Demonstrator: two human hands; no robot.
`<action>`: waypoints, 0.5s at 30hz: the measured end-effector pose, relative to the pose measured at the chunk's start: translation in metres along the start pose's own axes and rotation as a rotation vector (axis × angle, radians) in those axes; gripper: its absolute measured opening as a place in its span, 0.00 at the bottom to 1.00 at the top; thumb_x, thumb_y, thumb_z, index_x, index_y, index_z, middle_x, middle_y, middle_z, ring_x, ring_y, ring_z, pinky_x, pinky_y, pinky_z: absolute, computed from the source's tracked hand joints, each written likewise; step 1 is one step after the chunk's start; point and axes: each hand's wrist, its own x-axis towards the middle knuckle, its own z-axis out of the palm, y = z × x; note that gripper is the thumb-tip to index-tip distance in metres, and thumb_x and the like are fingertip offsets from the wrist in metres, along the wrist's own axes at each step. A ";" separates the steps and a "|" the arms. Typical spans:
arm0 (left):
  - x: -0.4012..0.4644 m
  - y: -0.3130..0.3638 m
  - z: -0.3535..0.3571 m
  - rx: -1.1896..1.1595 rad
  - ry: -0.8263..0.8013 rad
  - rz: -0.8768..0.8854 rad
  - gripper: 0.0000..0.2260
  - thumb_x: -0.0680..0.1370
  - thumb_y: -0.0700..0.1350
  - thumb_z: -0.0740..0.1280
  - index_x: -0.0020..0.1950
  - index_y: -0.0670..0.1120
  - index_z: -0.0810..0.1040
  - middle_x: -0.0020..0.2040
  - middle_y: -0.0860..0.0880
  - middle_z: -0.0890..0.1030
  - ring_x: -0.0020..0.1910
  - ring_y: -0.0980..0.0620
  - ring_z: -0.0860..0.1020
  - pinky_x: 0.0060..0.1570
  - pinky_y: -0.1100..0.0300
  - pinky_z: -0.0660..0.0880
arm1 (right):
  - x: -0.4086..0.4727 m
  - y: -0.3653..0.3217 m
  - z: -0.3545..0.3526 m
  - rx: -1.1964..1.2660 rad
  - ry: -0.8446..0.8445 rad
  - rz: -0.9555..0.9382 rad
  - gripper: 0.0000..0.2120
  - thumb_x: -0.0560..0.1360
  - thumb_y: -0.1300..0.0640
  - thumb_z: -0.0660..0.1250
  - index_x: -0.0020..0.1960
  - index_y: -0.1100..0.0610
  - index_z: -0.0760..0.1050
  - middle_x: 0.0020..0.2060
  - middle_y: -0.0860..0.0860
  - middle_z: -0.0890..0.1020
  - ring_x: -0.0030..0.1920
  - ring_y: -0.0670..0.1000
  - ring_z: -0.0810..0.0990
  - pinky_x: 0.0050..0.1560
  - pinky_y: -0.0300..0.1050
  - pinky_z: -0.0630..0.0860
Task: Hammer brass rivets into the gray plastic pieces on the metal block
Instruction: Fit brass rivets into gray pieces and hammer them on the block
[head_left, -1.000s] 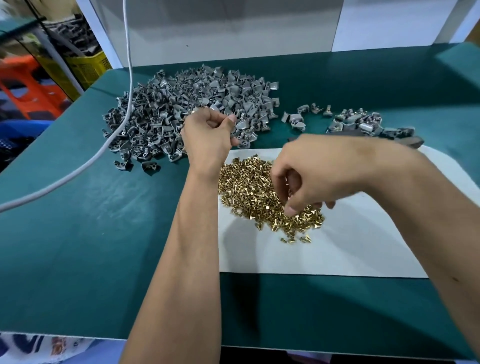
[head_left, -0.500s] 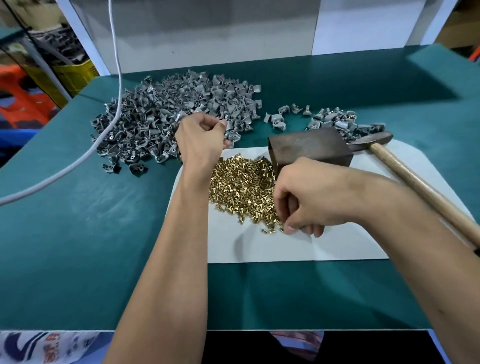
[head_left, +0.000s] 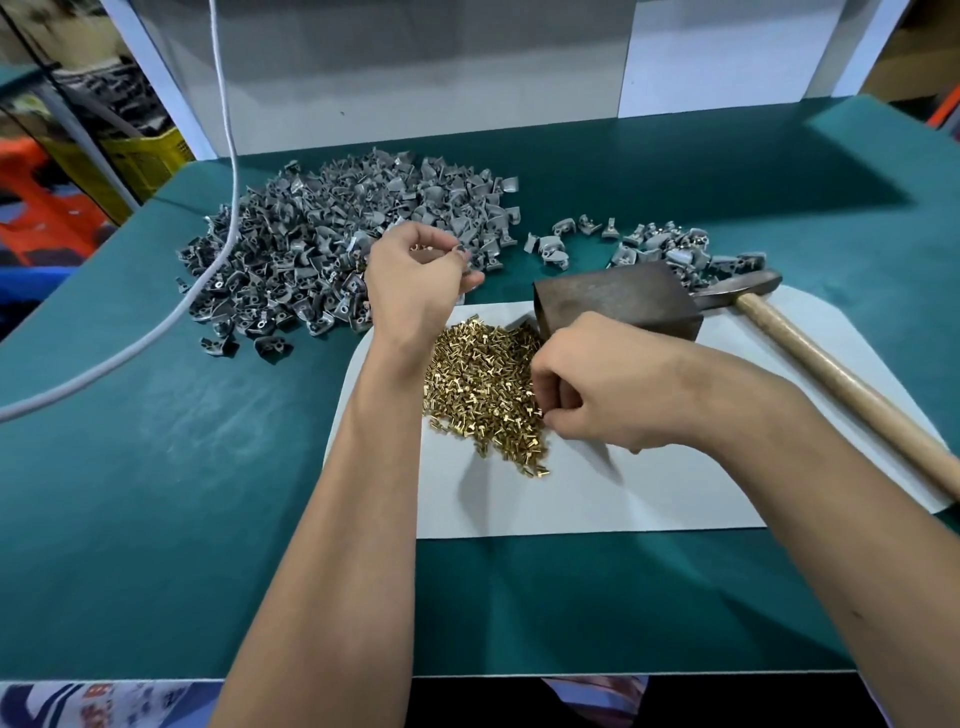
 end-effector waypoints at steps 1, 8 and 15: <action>-0.001 0.001 0.002 -0.044 -0.020 -0.005 0.06 0.77 0.31 0.69 0.46 0.41 0.78 0.43 0.40 0.85 0.38 0.48 0.86 0.49 0.51 0.84 | 0.000 0.005 -0.002 0.087 0.009 -0.006 0.07 0.77 0.61 0.68 0.41 0.54 0.81 0.33 0.49 0.84 0.24 0.49 0.82 0.23 0.40 0.75; -0.011 0.002 0.021 -0.033 -0.115 0.030 0.07 0.77 0.34 0.73 0.45 0.45 0.80 0.44 0.43 0.87 0.37 0.52 0.85 0.40 0.60 0.81 | -0.003 0.065 -0.017 0.335 0.682 0.002 0.07 0.76 0.60 0.71 0.42 0.50 0.78 0.35 0.44 0.82 0.35 0.44 0.80 0.40 0.41 0.77; -0.015 -0.005 0.034 -0.004 -0.168 0.048 0.07 0.75 0.36 0.76 0.43 0.47 0.82 0.44 0.46 0.87 0.49 0.48 0.86 0.57 0.46 0.82 | 0.014 0.107 0.007 0.444 0.929 0.339 0.04 0.81 0.57 0.64 0.52 0.57 0.76 0.45 0.51 0.82 0.44 0.50 0.79 0.46 0.45 0.72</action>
